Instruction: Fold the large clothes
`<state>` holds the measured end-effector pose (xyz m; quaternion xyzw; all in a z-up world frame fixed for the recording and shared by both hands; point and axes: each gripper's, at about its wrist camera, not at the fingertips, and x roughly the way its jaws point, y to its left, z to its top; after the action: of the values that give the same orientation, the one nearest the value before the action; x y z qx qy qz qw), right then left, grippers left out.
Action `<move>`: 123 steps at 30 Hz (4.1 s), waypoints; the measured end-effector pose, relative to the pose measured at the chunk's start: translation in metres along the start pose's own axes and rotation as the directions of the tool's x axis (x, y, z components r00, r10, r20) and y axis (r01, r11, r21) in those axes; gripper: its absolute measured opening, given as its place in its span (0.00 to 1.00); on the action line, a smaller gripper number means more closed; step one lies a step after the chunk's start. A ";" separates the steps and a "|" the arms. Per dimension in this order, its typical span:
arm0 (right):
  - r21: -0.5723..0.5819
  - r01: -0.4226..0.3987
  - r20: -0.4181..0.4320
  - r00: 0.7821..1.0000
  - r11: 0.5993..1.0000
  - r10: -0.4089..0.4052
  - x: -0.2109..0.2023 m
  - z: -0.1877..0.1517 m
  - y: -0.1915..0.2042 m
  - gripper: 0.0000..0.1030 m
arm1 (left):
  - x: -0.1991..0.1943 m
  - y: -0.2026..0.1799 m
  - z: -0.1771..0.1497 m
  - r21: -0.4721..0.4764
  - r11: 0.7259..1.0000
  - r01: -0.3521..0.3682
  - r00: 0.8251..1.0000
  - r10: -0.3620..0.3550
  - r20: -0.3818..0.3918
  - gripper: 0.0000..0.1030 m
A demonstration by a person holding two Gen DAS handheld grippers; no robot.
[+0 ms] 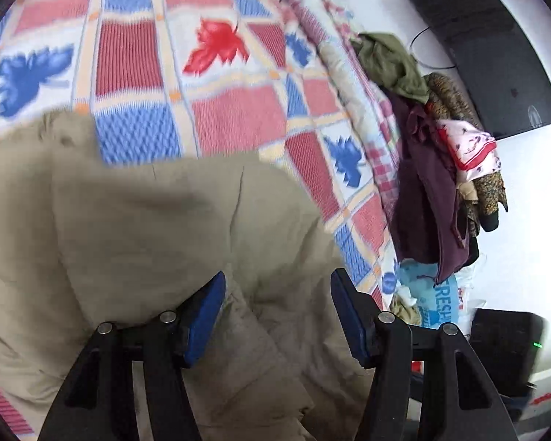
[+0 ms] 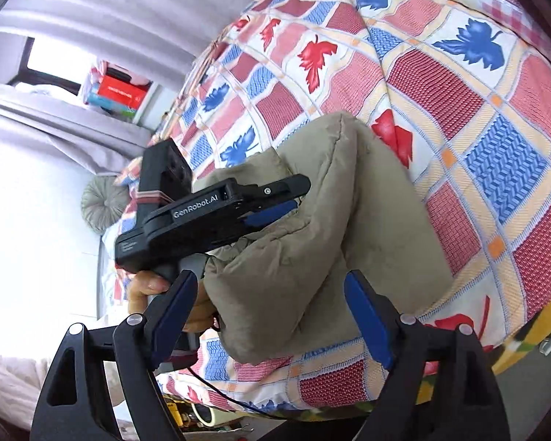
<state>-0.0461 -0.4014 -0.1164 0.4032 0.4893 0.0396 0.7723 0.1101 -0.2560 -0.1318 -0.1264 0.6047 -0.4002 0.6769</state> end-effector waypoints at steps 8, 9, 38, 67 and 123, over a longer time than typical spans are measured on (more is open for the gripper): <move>-0.003 0.270 -0.078 0.960 0.963 -0.269 0.030 -0.008 -0.031 0.30 | -0.082 0.036 -0.001 0.050 0.957 -0.287 0.937 0.269 0.223 0.59; 0.004 0.286 -0.096 0.954 0.958 -0.285 0.030 -0.011 -0.039 0.30 | -0.086 0.047 -0.002 0.035 0.949 -0.312 0.930 0.298 0.216 0.59; -0.569 0.338 -0.187 0.835 0.750 -0.517 0.059 -0.024 0.009 0.11 | 0.022 0.057 0.038 0.000 0.914 -0.406 0.904 0.402 0.144 0.60; -0.020 0.313 -0.121 0.942 0.950 -0.313 0.074 0.089 -0.086 0.15 | 0.042 0.050 0.039 0.036 0.872 -0.488 0.868 0.480 0.125 0.62; -0.080 0.187 -0.051 0.980 0.979 -0.191 0.018 0.070 -0.059 1.00 | -0.075 0.140 -0.087 -0.219 0.947 -0.235 0.969 0.245 0.020 1.00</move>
<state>-0.0013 -0.4737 -0.1551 0.3243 0.5458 -0.0040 0.7726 0.0885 -0.0860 -0.1901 -0.1337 0.6393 -0.2441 0.7168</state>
